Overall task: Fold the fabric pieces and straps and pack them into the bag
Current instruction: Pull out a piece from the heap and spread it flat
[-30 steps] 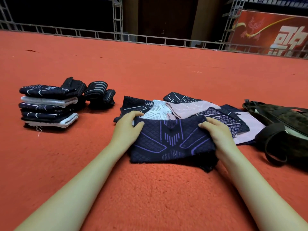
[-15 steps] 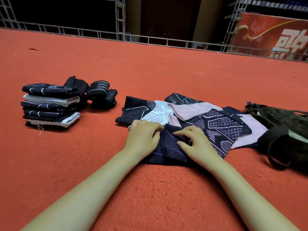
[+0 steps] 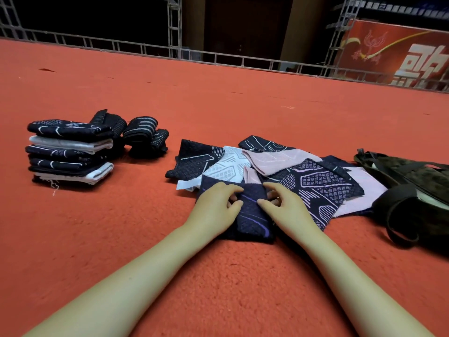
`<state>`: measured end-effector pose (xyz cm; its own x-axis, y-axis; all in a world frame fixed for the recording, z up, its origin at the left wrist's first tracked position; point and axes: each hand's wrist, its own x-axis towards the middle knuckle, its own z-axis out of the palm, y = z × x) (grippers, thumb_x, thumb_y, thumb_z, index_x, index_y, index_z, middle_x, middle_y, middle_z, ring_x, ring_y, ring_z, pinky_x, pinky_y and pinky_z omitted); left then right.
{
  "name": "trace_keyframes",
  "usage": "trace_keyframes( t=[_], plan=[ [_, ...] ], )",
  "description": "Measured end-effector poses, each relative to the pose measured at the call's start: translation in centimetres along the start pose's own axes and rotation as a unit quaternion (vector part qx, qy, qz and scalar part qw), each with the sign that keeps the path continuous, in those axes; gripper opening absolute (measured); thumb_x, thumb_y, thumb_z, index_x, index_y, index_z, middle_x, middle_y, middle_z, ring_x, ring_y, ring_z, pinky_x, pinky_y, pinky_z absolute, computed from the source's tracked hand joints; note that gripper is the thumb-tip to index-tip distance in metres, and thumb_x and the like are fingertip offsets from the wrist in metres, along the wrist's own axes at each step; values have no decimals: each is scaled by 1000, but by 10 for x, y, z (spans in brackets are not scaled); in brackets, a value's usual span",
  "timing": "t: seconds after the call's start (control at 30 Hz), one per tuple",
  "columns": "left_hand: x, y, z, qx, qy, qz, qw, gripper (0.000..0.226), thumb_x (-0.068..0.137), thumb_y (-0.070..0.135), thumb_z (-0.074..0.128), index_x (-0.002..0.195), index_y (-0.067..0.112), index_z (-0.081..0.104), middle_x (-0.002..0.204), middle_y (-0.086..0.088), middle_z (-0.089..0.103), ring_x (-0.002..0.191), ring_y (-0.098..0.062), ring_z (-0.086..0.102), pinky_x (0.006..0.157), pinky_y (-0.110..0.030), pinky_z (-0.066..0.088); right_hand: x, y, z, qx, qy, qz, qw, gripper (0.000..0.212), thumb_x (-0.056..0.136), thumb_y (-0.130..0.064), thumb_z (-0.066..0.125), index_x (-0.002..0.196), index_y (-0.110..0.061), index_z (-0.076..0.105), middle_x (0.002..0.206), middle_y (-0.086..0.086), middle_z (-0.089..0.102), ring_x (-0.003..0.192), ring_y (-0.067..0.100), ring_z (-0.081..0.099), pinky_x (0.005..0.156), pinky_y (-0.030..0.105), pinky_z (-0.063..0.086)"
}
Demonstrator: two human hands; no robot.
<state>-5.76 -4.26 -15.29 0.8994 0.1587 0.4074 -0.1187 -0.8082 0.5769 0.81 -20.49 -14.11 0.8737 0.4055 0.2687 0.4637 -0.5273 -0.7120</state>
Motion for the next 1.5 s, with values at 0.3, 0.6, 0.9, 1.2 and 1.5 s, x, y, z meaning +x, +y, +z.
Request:
trace_keyframes(
  t=[0.3, 0.6, 0.9, 1.2, 1.5],
  plan=[
    [-1, 0, 4, -61, -15, 14, 998, 35, 85, 16, 66, 120, 16, 63, 98, 2, 52, 72, 0, 52, 72, -4, 40, -1, -4, -1, 153, -43, 82, 984, 28, 86, -14, 64, 110, -29, 59, 85, -2, 67, 75, 8, 62, 71, 24, 49],
    [-3, 10, 4, -103, -23, 46, 993, 42, 85, 19, 66, 126, 20, 59, 95, 11, 48, 78, 1, 51, 71, -4, 38, -7, -12, -5, 371, 27, 83, 925, 25, 81, -7, 60, 102, -16, 71, 97, 24, 69, 80, 25, 65, 79, 41, 52],
    [2, 17, 5, -368, -47, -121, 921, 26, 95, 6, 48, 117, 6, 61, 107, -10, 68, 90, -15, 66, 82, -19, 53, -10, -22, 1, 403, -35, 103, 909, 23, 95, -11, 50, 109, -3, 66, 85, 19, 67, 70, 20, 60, 53, 19, 46],
    [7, 17, 0, -546, 3, -241, 803, 29, 97, 32, 45, 114, 15, 61, 112, -12, 67, 96, -22, 66, 95, -41, 49, -16, -15, 22, 108, 2, -12, 994, 41, 84, -21, 68, 123, -30, 57, 107, 1, 54, 95, 6, 55, 91, 18, 42],
    [18, -26, -22, -9, 33, -99, 995, 59, 83, 8, 57, 139, 21, 43, 118, -9, 52, 108, -25, 51, 100, -32, 36, -19, -23, 21, 181, -48, 41, 982, 49, 91, -31, 59, 137, -27, 41, 83, -8, 63, 58, 1, 59, 57, 30, 48]
  ],
)
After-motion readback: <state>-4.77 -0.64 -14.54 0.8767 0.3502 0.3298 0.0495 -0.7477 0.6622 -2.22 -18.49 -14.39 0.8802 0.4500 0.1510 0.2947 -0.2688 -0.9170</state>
